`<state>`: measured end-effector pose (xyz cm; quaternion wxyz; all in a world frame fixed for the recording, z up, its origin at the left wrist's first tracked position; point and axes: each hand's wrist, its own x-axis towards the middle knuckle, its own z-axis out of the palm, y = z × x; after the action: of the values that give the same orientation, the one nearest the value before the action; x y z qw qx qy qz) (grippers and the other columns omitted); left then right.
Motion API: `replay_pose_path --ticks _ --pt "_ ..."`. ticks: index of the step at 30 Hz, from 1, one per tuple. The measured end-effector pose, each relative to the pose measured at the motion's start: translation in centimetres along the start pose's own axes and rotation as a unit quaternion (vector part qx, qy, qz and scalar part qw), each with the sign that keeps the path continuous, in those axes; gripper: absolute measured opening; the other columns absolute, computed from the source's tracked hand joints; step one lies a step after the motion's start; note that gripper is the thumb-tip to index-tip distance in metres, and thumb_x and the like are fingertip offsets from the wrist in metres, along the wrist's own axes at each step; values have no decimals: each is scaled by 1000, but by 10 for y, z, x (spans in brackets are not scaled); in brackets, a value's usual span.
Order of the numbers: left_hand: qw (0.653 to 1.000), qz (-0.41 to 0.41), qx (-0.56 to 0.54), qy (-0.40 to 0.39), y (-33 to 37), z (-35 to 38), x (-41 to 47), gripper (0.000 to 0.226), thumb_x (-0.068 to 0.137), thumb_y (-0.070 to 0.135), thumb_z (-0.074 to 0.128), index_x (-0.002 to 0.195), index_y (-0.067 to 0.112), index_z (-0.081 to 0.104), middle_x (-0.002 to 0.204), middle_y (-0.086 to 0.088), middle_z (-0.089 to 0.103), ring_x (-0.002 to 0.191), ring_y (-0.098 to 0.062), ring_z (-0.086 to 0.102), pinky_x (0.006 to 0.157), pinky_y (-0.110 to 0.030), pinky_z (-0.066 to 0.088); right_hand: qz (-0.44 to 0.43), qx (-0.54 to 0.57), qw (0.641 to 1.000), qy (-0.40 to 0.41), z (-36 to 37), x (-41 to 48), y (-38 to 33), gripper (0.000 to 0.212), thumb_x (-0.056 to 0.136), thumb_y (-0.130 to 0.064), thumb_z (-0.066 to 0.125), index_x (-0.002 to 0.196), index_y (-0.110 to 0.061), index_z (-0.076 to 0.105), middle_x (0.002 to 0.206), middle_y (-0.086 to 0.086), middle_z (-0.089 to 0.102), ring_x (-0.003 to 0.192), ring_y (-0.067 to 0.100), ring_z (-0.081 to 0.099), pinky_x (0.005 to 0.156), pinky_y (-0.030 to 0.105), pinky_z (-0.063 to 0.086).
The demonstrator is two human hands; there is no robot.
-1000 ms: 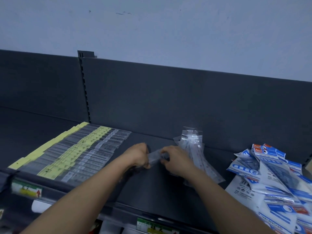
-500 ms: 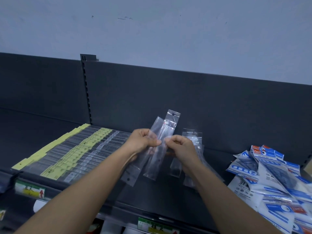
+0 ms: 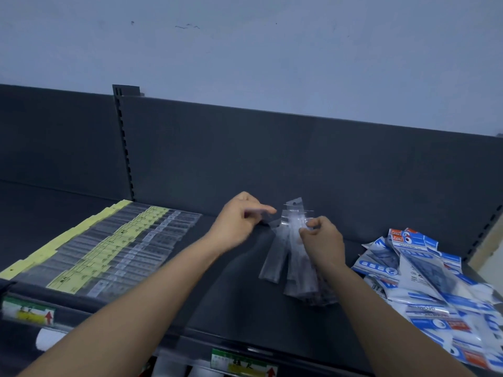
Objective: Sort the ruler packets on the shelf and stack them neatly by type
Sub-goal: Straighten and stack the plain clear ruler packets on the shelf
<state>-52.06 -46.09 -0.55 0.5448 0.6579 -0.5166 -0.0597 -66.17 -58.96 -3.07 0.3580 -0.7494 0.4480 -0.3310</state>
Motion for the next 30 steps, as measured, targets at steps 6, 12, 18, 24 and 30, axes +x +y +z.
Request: replay_pose_path --ticks 6,12,18,24,30 --pt "945 128 290 -79 -15 45 -13 26 96 37 50 117 24 59 99 5 31 90 -10 33 73 -26 40 33 -23 999 10 -8 3 11 11 79 -28 70 76 -22 62 89 -2 69 88 21 63 72 29 44" --pt "905 96 345 -231 -28 56 -14 48 93 14 43 139 25 44 127 -1 45 112 -21 46 94 -32 42 46 -61 997 -31 -13 6 21 17 88 -35 63 78 -22 67 89 -1 70 89 22 63 78 31 49" --pt "966 -64 225 -112 -32 54 -13 35 95 29 55 129 24 55 104 5 52 109 -18 51 90 -26 40 171 41 974 -143 -19 10 12 35 85 -30 70 99 -1 56 94 14 65 78 24 63 58 28 49" --pt "966 -234 8 -109 -28 63 -12 27 80 8 73 105 13 66 97 -1 68 87 -16 64 75 -32 55 219 115 943 -223 -17 9 1 22 85 -10 72 99 2 60 89 17 68 76 27 67 59 33 54" --pt "928 -308 -193 -84 -28 56 -17 23 85 -11 62 107 -3 63 83 -7 65 69 -16 63 56 -21 56 183 90 945 -255 1 4 -9 36 93 -25 63 113 4 62 96 17 71 81 27 70 65 31 56"
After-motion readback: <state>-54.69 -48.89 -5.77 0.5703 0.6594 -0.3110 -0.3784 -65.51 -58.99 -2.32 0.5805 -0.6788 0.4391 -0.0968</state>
